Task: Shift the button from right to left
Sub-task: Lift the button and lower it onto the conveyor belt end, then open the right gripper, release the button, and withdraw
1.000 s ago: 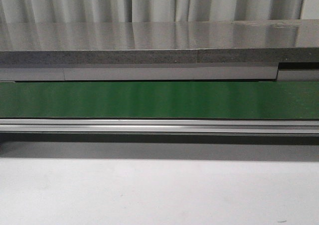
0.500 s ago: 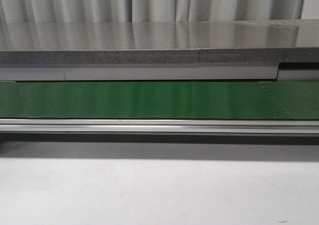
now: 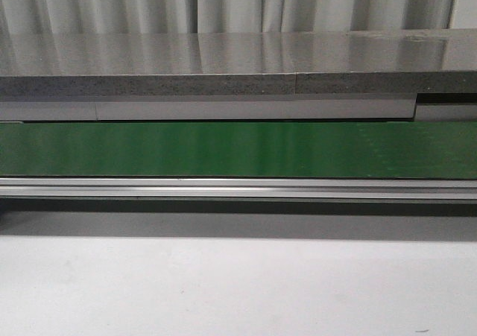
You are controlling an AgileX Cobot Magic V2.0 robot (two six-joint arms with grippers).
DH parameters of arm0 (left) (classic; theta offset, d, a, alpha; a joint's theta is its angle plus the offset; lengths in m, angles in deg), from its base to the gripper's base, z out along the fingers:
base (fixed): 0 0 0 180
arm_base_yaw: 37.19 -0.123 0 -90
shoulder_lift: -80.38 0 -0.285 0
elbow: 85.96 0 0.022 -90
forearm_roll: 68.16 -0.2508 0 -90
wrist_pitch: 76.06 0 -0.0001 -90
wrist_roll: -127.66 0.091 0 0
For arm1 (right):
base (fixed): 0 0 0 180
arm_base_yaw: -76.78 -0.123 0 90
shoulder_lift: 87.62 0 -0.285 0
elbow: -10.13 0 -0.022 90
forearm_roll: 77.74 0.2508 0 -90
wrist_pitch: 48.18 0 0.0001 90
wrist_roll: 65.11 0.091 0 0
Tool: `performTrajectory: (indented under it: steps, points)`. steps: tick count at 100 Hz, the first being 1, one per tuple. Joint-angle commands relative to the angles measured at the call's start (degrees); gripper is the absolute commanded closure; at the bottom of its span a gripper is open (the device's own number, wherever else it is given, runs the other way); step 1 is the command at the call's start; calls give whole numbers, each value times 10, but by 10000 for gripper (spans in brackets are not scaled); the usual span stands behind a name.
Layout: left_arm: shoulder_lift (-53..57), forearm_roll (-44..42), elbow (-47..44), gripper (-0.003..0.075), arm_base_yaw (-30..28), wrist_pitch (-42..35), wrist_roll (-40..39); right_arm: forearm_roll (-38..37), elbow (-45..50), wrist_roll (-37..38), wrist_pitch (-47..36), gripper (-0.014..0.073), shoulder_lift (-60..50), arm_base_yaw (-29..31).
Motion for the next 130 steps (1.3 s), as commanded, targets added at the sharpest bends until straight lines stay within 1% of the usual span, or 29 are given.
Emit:
performTrajectory:
  steps: [1,10,15,20,26,28,29,32,34,37,38,40,41,44,48,53,73,84,96,111,122,130]
  points:
    - [18,0,-26,741,3,-43,-6,11,-13,-4,-19,-35,-37,-2]
    - [18,0,-26,741,3,-43,-6,7,-13,-8,-19,-20,-57,-9]
    - [18,0,-26,741,3,-43,-6,-5,-13,-10,-16,7,-69,-16]
    - [18,0,-26,741,3,-43,-6,-21,-13,-10,-11,58,-80,-24]
    - [18,0,-26,741,3,-43,-6,-38,-13,-9,-7,166,-95,-36]
    - [18,0,-26,741,3,-43,-6,-44,-13,-9,-5,227,-100,-40]
    - [18,0,-26,741,3,-43,-6,-46,-13,-9,-4,227,-102,-41]
    - [18,0,-26,741,3,-43,-6,-50,-12,-9,-2,312,-109,-46]
    - [18,0,-26,741,3,-43,-6,-53,-10,-9,-2,347,-115,-50]
    - [18,0,-26,741,3,-43,-6,-55,-7,-9,-3,434,-123,-54]
    - [18,0,-26,741,3,-43,-6,-56,-5,-9,-3,451,-128,-57]
    - [18,0,-26,741,3,-43,-6,-59,-1,-9,-6,517,-134,-59]
    - [18,0,-26,741,3,-43,-6,-61,0,-9,-6,517,-136,-60]
    - [18,0,-26,741,3,-43,-6,-64,5,-9,-8,592,-145,-62]
    - [18,0,-26,741,3,-43,-6,-68,14,-9,-11,670,-158,-66]
    - [18,0,-26,741,3,-43,-6,-72,28,-9,-20,656,-176,-69]
    - [18,0,-26,741,3,-43,-6,-77,105,-9,-78,661,-262,-75]
    - [18,0,-26,741,3,-43,-6,-99,146,-9,-108,661,-308,-76]
    - [18,0,-26,741,3,-43,-6,-130,192,-9,-148,661,-353,-94]
    - [18,0,-26,741,3,-43,-6,-131,236,-9,-193,661,-402,-123]
    - [18,0,-26,741,3,-43,-6,-131,263,-9,-205,661,-433,-141]
    - [18,0,-26,741,3,-43,-6,-127,282,-9,-206,661,-460,-143]
